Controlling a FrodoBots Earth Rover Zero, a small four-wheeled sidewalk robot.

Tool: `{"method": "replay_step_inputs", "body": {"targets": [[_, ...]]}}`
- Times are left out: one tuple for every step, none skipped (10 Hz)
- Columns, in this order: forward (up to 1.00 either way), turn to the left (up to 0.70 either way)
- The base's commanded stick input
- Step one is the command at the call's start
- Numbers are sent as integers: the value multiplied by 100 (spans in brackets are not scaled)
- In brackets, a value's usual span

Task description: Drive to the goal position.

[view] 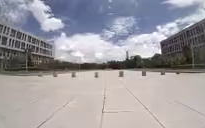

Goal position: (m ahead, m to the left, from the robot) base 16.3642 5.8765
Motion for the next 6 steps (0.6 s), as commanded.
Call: {"method": "replay_step_inputs", "body": {"targets": [[70, 5], [70, 4], [70, 5], [70, 4], [70, 3], [70, 3]]}}
